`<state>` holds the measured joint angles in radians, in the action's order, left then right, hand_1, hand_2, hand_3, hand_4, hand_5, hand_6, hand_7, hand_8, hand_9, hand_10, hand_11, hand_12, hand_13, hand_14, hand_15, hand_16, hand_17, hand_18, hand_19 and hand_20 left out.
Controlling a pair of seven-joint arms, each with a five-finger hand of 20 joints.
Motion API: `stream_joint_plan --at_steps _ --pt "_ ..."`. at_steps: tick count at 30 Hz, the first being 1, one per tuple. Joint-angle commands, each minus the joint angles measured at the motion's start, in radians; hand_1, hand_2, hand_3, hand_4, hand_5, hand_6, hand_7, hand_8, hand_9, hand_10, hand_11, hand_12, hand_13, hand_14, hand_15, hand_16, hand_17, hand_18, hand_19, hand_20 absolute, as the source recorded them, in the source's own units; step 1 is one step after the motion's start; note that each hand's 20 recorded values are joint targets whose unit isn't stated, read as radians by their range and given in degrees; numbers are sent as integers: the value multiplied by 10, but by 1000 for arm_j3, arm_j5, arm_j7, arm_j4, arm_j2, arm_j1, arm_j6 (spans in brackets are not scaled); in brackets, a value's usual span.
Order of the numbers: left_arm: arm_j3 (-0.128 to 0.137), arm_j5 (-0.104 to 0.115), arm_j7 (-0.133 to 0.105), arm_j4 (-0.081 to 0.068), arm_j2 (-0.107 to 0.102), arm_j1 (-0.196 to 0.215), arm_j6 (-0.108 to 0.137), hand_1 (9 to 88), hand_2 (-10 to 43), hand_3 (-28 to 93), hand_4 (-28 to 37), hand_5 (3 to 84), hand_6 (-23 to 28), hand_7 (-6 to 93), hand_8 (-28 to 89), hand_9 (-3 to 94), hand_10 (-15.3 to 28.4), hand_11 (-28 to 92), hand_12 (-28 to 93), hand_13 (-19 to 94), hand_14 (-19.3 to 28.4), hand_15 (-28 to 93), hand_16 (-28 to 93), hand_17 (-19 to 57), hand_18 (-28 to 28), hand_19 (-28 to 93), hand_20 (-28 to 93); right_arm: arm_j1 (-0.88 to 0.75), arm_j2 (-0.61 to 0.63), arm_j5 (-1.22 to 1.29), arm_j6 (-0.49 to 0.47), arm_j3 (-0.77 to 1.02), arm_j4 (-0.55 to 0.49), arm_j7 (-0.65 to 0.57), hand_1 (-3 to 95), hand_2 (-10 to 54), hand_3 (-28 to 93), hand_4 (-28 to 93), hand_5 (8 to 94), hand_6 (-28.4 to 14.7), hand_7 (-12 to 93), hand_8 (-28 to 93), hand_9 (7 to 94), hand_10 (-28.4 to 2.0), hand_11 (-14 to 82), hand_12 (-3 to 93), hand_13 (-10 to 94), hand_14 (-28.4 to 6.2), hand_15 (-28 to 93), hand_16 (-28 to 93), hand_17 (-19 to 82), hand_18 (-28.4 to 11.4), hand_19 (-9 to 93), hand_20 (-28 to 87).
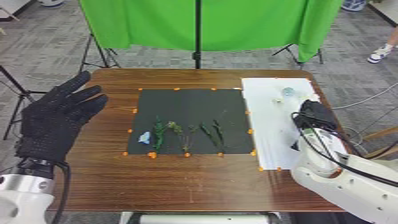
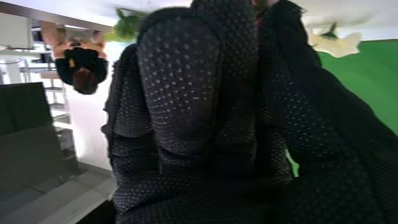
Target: Arrange flowers
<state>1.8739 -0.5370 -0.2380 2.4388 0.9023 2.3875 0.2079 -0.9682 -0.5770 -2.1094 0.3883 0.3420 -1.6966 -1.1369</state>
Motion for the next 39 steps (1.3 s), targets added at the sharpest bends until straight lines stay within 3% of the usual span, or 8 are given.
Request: stream_joint_plan --at_steps 1,4,12,17,21,28,32,39 --pt "24 7 -4 5 12 43 -6 234 72 764 -224 368 104 153 -97 323 218 265 109 238 284 495 -89 -96 284 597 62 167 -108 -29 43 -83 -59 65 553 -95 641 -283 875 40 152 26 937 -64 204 231 882 -29 536 204 406 -178 927 21" --pt "24 2 12 2 14 27 -19 234 71 764 -223 368 104 152 -97 323 218 264 109 237 284 495 -89 -96 284 597 62 250 -179 0 52 -132 -76 118 551 -95 647 -283 876 38 152 27 937 -64 206 232 881 -30 537 206 404 -178 928 23" --pt "16 -3 10 0 -6 -3 -28 235 71 763 -223 367 104 151 -96 321 218 264 110 236 284 494 -89 -94 284 599 62 412 -378 83 33 -241 -24 257 548 -95 653 -283 873 35 152 32 937 -62 203 236 872 -28 547 209 391 -176 930 29" --pt "21 -6 -12 -1 -23 -22 -38 235 72 762 -223 367 104 151 -96 322 218 264 110 237 284 494 -88 -94 284 600 62 481 -486 145 30 -307 51 337 545 -95 656 -283 873 37 152 32 937 -61 206 238 870 -28 553 210 385 -173 931 35" --pt "22 -5 -36 -9 -59 -50 -59 235 72 761 -222 367 104 151 -96 322 218 265 110 237 284 494 -89 -94 284 600 61 561 -543 204 51 -403 100 341 543 -95 654 -283 870 39 153 31 937 -60 210 238 866 -27 561 211 379 -170 931 41" --pt "5 -12 -11 -30 -79 -130 -100 235 71 762 -223 367 104 151 -96 322 218 264 110 237 284 495 -88 -93 284 600 61 673 -624 280 93 -555 157 325 539 -95 655 -283 867 42 155 26 937 -58 214 238 860 -26 574 212 368 -167 927 54" --pt "4 -14 -8 -37 -93 -150 -118 235 71 762 -223 367 104 151 -96 322 218 264 110 237 284 495 -88 -93 284 601 61 742 -669 331 111 -637 188 300 537 -95 653 -283 865 46 157 23 937 -57 220 236 857 -27 579 211 363 -167 924 62" --pt "31 -14 7 -33 -91 -113 -133 235 71 762 -223 366 103 151 -95 322 219 263 110 237 284 494 -88 -92 284 601 61 747 -683 364 108 -681 190 324 537 -95 644 -283 859 52 159 13 937 -56 227 229 851 -27 589 211 353 -164 914 76"
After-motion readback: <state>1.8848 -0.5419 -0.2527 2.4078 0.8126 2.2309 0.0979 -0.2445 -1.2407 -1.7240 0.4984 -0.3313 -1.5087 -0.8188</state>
